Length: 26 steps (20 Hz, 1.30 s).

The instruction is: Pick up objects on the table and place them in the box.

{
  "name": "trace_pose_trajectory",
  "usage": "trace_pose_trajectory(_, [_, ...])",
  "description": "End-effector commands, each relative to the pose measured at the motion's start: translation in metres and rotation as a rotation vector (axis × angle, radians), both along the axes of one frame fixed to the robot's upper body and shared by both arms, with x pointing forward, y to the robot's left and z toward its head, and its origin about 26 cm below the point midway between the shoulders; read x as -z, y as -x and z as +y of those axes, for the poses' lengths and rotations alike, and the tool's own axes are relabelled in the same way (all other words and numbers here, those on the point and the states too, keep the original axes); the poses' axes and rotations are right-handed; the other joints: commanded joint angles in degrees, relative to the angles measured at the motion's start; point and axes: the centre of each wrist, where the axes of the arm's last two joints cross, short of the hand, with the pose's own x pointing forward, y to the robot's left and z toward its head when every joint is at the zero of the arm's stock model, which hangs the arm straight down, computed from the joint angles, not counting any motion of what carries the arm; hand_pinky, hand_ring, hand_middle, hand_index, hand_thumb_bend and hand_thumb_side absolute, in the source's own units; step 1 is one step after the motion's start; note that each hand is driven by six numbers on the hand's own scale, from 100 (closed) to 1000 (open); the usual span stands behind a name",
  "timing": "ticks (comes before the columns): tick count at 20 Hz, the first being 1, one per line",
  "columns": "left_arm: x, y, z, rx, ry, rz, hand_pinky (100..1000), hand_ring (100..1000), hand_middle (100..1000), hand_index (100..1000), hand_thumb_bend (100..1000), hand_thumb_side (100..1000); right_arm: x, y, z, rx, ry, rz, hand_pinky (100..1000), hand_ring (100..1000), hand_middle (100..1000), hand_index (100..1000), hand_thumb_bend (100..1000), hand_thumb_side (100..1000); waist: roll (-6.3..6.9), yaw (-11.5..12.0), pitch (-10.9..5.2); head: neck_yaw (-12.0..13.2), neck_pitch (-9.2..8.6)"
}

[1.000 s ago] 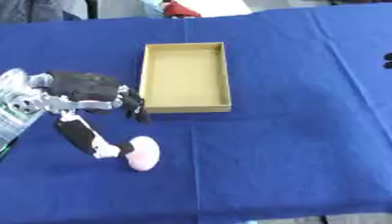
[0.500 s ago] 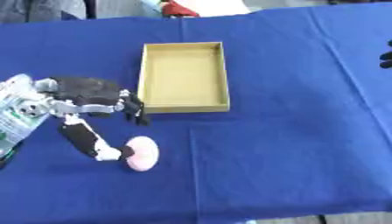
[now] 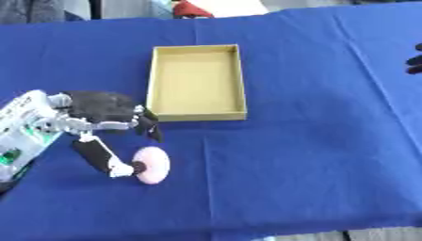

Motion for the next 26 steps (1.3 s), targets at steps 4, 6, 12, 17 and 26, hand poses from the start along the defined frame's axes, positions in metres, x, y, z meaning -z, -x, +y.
trace_pose_trajectory(4, [0.008, -0.008, 0.004, 0.119, -0.107, 0.030, 571, 491, 489, 676, 100, 263, -0.008, 0.000, -0.003, -0.004, 0.008, -0.021, 515, 553, 594, 789, 100, 800, -0.18, -0.21, -0.82, -0.17, 0.26])
trace_pose_trajectory(6, [0.005, -0.008, 0.005, 0.120, -0.052, 0.020, 511, 421, 406, 585, 100, 242, -0.007, 0.000, -0.003, -0.003, 0.007, -0.021, 515, 553, 594, 789, 100, 800, -0.19, -0.19, -0.82, -0.22, 0.24])
trace_pose_trajectory(12, [-0.029, 0.001, 0.005, 0.133, 0.167, -0.039, 460, 340, 297, 475, 100, 263, -0.007, 0.001, -0.004, 0.001, 0.005, -0.021, 515, 553, 594, 789, 100, 799, -0.08, -0.14, -0.91, -0.49, 0.23])
trace_pose_trajectory(17, [-0.074, 0.005, 0.005, 0.122, 0.271, -0.108, 483, 369, 329, 507, 100, 264, -0.006, 0.001, -0.004, -0.002, 0.005, -0.017, 515, 553, 593, 789, 100, 800, 0.03, -0.17, -1.15, -0.56, 0.29])
trace_pose_trajectory(26, [-0.079, -0.051, 0.002, 0.001, 0.290, -0.213, 507, 399, 358, 532, 100, 216, -0.004, 0.000, 0.001, -0.025, 0.006, -0.009, 515, 553, 593, 790, 100, 803, 0.21, -1.47, -1.16, 0.12, 0.13])
